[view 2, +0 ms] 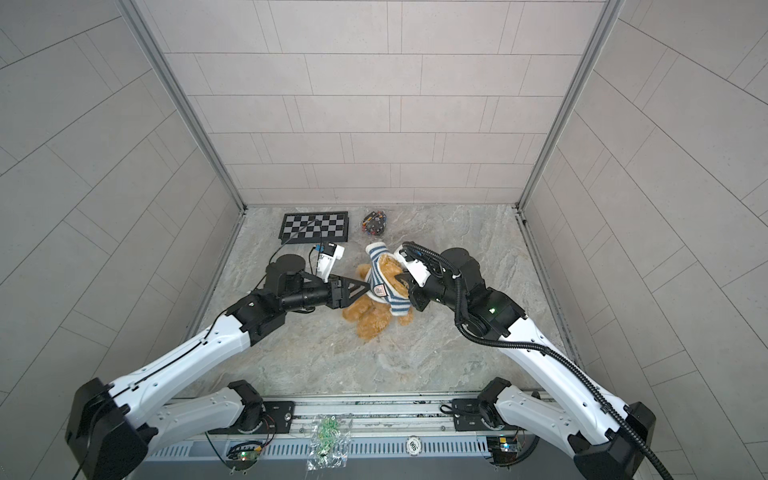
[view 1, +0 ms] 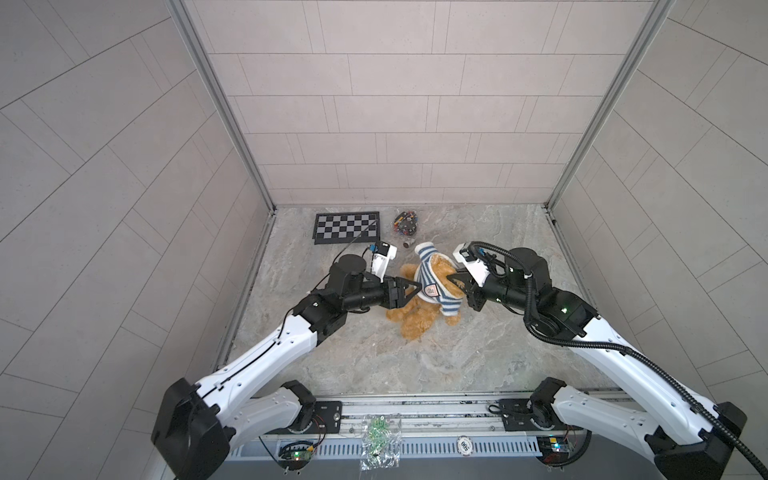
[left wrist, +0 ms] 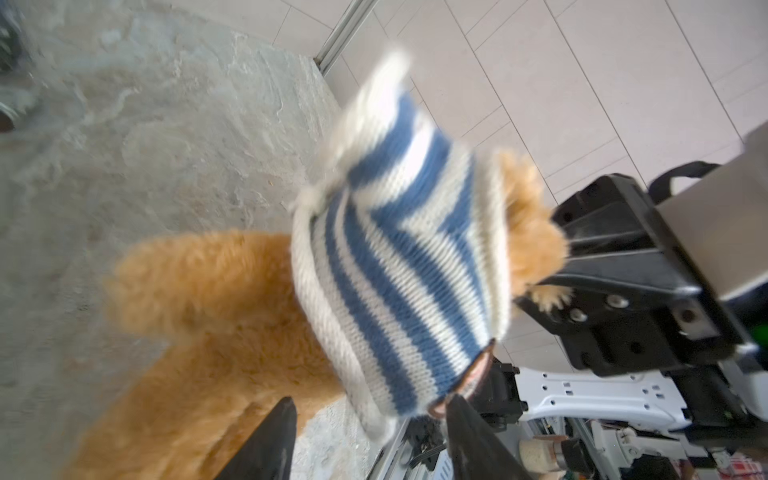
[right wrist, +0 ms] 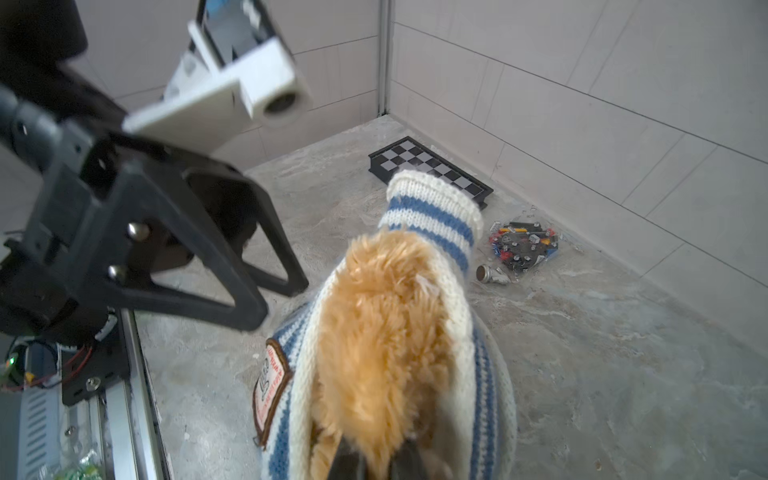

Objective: Dress the teddy bear

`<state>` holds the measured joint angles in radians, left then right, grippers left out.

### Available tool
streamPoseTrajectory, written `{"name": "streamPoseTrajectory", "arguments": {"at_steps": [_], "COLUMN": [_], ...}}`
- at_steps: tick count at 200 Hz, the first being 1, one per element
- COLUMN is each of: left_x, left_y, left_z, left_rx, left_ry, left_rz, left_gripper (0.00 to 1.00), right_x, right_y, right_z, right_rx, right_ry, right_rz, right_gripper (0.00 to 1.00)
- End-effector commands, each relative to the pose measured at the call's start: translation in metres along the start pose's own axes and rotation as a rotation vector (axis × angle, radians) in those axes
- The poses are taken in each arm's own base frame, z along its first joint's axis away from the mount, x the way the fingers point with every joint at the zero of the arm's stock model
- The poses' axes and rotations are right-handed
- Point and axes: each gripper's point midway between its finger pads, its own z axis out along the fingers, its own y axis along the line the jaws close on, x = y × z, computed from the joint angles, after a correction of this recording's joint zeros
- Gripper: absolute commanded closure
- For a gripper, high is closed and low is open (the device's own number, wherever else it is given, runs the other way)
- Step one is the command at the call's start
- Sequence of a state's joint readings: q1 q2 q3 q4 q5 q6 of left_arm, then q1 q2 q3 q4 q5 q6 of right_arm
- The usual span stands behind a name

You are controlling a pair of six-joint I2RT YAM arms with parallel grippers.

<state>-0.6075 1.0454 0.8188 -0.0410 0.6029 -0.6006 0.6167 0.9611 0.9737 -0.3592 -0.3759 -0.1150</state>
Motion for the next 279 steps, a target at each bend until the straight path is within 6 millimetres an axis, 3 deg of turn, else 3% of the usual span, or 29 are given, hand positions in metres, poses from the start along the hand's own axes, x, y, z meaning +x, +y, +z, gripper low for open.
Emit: {"name": "streamPoseTrajectory", "arguments": {"at_steps": [1,46,69,91,112,232,279], "left_x": [-0.006,-0.026,-0.028,-0.026,-0.025,-0.008,-0.006], "left_y": [-0.014,-0.023,-0.020,-0.016,-0.015,0.000,0.001], "left_z": [-0.025,-0.038,-0.031,-0.025,-0.022,-0.007,-0.004], "left_rx": [0.031,0.003,0.004,0.013,0.026,-0.024,-0.031], "left_ry": [0.030,0.041,0.061,0.069,0.065,0.099,0.093], "left_rz": [0.047,0.109,0.099,0.077,0.059,0.038,0.034], "left_gripper": [0.31,0.27,0.33,0.47,0.54,0.50,0.86], "right_x": [-0.012,-0.010,-0.010,-0.009,-0.007,-0.010,-0.009], "right_y": [0.018,0.037,0.039,0.039,0.040,0.046,0.047], "right_z": [-0.012,-0.014,-0.012,-0.010,-0.006,-0.006,-0.005], "right_rx": [-0.049,-0.067,-0.068,-0.064,-0.069,-0.063,-0.056], "right_ry": [-0.053,-0.050,-0.038,-0.026,-0.018,-0.042,-0.038], "right_rz": [-0.267,-0.499,-0.542,-0.554,-0.597,-0.642,-0.652], "right_gripper": [1.00,1.00,1.00,1.00,1.00,1.00,1.00]}}
